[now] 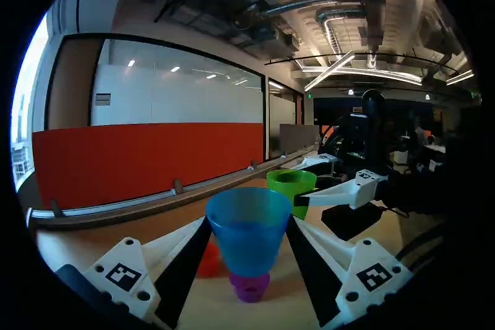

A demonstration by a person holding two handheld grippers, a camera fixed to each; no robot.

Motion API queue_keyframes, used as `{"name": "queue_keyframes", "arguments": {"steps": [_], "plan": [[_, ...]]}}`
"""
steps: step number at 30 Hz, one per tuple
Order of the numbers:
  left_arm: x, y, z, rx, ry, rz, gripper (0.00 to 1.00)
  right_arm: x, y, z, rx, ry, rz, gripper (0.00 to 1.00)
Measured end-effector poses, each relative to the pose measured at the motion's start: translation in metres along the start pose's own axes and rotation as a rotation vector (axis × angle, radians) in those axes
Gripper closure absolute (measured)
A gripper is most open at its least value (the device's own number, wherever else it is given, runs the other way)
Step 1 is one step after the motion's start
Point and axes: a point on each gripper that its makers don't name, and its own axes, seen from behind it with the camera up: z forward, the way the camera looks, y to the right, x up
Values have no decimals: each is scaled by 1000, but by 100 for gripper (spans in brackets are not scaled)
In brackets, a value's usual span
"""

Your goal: Pour water

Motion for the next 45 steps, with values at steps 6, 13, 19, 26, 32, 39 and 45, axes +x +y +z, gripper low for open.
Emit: {"name": "queue_keyframes", "arguments": {"steps": [6, 13, 19, 26, 32, 39, 45], "plan": [[5, -4, -1, 5, -15, 68, 16, -5, -4, -2, 22, -18, -2, 9], [10, -4, 0, 6, -44, 207, 16, -16, -11, -3, 60, -52, -6, 9], [21, -5, 3, 18, -46, 297, 16, -29, -18, -5, 92, -79, 4, 9], [32, -8, 9, 32, -50, 379, 16, -39, -30, -4, 125, -89, 11, 9], [34, -8, 15, 38, -59, 452, 16, -46, -40, -3, 151, -97, 18, 9], [30, -6, 21, 37, -82, 516, 16, -52, -46, -2, 169, -104, 27, 9], [36, -8, 26, 47, -85, 553, 16, -53, -47, -2, 176, -107, 34, 9]]}}
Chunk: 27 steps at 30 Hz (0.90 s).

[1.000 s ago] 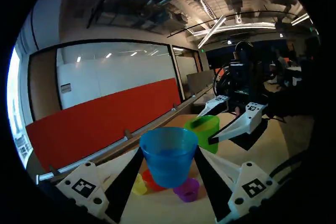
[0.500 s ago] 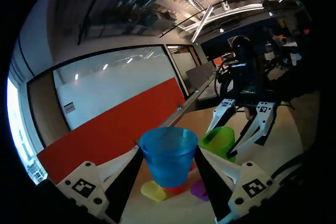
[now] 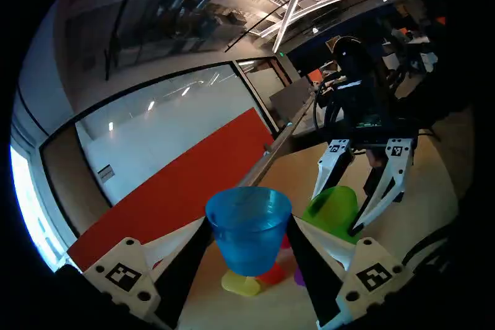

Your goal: Pour water

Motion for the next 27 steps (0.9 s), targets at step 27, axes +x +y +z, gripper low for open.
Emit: {"name": "queue_keyframes", "arguments": {"steps": [27], "plan": [[19, -4, 1, 15, -24, 276, 16, -6, -11, 3, 43, 1, 25, 9]]}}
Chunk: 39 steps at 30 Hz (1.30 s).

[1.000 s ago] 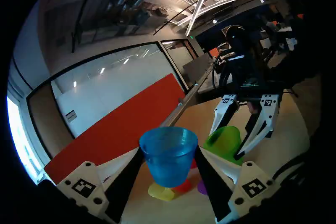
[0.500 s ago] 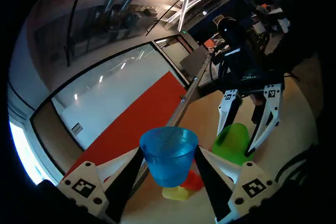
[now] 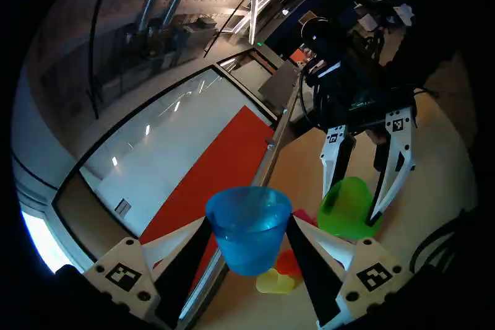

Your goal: Pour water

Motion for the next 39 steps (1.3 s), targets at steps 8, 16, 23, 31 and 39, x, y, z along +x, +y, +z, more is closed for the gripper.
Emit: {"name": "queue_keyframes", "arguments": {"steps": [8, 16, 23, 31, 39], "plan": [[1, 1, 4, -12, -7, 71, 16, 6, 1, -1, 5, 3, -2, 9], [2, 2, 5, -14, -8, 97, 16, 6, 4, -1, 16, -24, -8, 9], [3, 0, 5, -12, -8, 123, 16, 8, 5, -2, 33, -48, -9, 9], [7, 2, 6, -20, -7, 147, 16, 21, 1, -3, 45, -43, -23, 9], [11, -1, 7, -20, -8, 158, 16, 28, 4, -6, 39, -43, -29, 9]]}}
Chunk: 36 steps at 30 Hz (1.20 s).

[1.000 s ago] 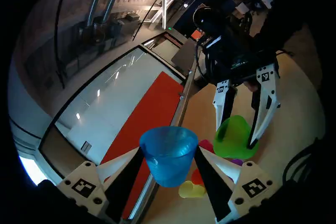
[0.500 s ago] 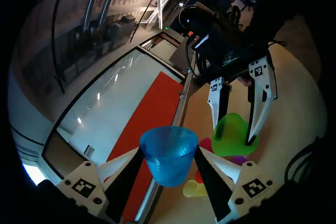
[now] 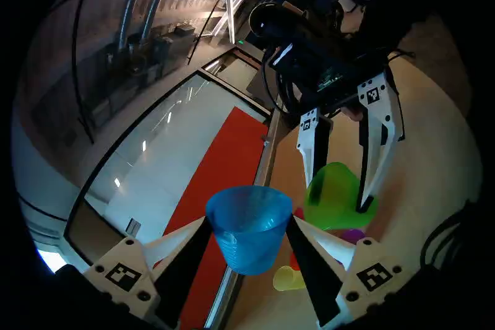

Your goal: Pour water

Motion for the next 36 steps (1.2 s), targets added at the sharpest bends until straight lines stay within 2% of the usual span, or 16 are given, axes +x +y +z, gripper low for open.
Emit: {"name": "queue_keyframes", "arguments": {"steps": [30, 36], "plan": [[14, 2, 7, -9, -1, 99, 16, 4, 3, -3, -2, 20, -11, 9], [15, 1, 6, -10, 3, 103, 16, 4, 3, -3, -4, 20, -14, 9]]}}
